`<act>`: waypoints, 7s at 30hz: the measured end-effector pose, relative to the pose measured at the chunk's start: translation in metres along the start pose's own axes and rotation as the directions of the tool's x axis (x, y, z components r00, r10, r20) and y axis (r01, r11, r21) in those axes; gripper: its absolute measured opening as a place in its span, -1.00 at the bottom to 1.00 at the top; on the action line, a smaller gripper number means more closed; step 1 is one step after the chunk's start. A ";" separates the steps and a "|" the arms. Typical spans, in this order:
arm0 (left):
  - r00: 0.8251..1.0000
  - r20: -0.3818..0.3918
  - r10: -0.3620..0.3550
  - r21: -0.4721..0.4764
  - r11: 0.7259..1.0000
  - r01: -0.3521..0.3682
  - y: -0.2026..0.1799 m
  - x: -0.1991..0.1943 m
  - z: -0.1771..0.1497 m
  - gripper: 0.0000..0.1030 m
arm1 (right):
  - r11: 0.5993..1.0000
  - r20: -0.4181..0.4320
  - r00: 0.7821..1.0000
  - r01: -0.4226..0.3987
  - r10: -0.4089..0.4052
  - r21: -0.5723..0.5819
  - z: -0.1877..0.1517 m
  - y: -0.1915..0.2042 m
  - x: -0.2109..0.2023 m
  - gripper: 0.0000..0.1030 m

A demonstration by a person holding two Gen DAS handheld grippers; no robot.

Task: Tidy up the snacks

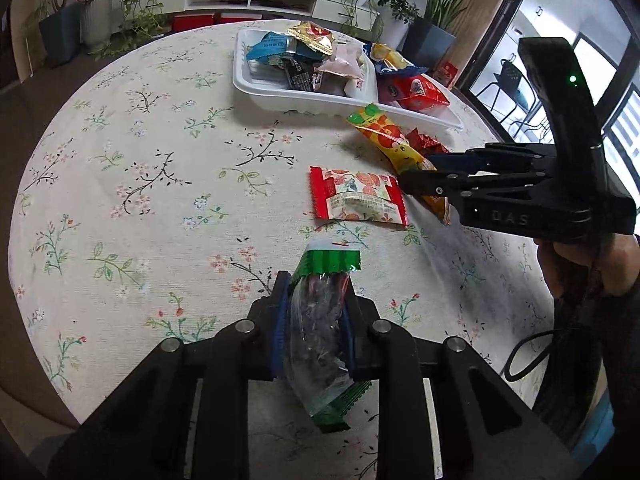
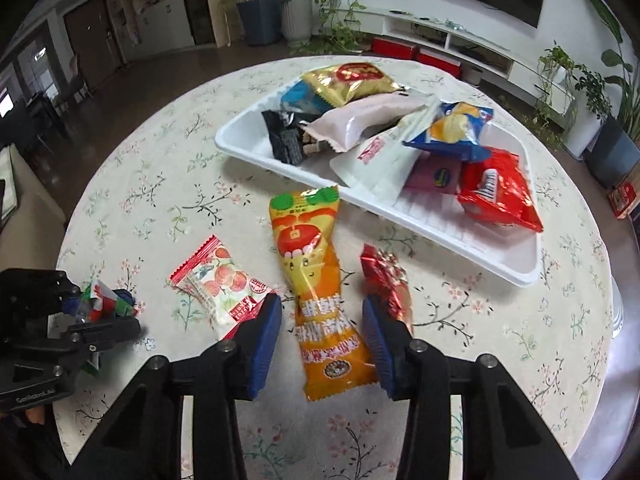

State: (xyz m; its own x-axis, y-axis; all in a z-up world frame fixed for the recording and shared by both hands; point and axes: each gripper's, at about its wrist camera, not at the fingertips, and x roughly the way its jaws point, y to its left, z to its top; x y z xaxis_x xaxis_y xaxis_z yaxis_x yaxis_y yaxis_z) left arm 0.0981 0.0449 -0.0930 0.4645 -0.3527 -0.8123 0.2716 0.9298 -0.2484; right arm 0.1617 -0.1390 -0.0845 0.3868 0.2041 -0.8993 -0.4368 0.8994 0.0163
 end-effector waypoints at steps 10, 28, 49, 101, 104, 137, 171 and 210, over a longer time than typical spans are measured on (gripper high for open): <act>0.998 0.009 -0.058 -0.041 0.997 0.059 0.009 -0.007 -0.001 -0.63 | 0.993 0.020 0.996 -0.087 0.086 0.084 -0.006 -0.012 -0.008 -0.63; 0.979 0.157 -0.133 -0.003 0.991 0.135 0.009 -0.061 0.095 -0.63 | 0.906 0.259 0.949 -0.263 0.181 0.332 -0.002 -0.083 -0.086 -0.65; 0.999 0.044 0.012 0.077 0.997 -0.015 0.009 0.085 0.265 -0.62 | 0.880 0.120 0.983 -0.179 0.140 0.439 0.124 -0.115 0.001 -0.65; 0.976 0.214 -0.041 0.407 0.912 -0.051 -0.021 0.006 0.140 0.99 | 0.985 0.202 0.973 -0.134 0.110 0.111 0.021 -0.068 -0.065 0.57; 0.993 0.087 -0.074 0.482 0.876 0.023 -0.035 0.016 0.114 0.99 | 0.984 0.179 0.977 -0.138 0.117 0.112 0.005 -0.065 -0.056 0.57; 0.941 -0.335 -0.052 0.705 0.649 0.287 -0.064 0.120 0.106 0.60 | 0.988 0.062 0.989 -0.138 0.134 0.062 -0.010 -0.063 0.008 -0.07; 0.982 0.041 -0.183 0.305 0.938 0.162 -0.007 0.032 0.191 -0.19 | 0.952 0.262 0.952 -0.220 0.161 0.212 0.025 -0.088 -0.062 -0.56; 0.954 0.281 0.110 0.121 0.982 -0.148 -0.027 0.058 0.251 0.99 | 0.909 0.180 0.980 0.001 -0.083 0.417 0.087 -0.145 -0.014 0.13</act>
State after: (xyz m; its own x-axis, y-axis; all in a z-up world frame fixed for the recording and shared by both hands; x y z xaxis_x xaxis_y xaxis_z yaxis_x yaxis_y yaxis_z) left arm 0.3292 -0.0268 -0.0013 0.7092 -0.2640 -0.6537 0.2994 0.9523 -0.0597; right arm 0.2900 -0.2389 -0.0366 0.5620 0.1948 -0.8039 -0.0585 0.9788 0.1963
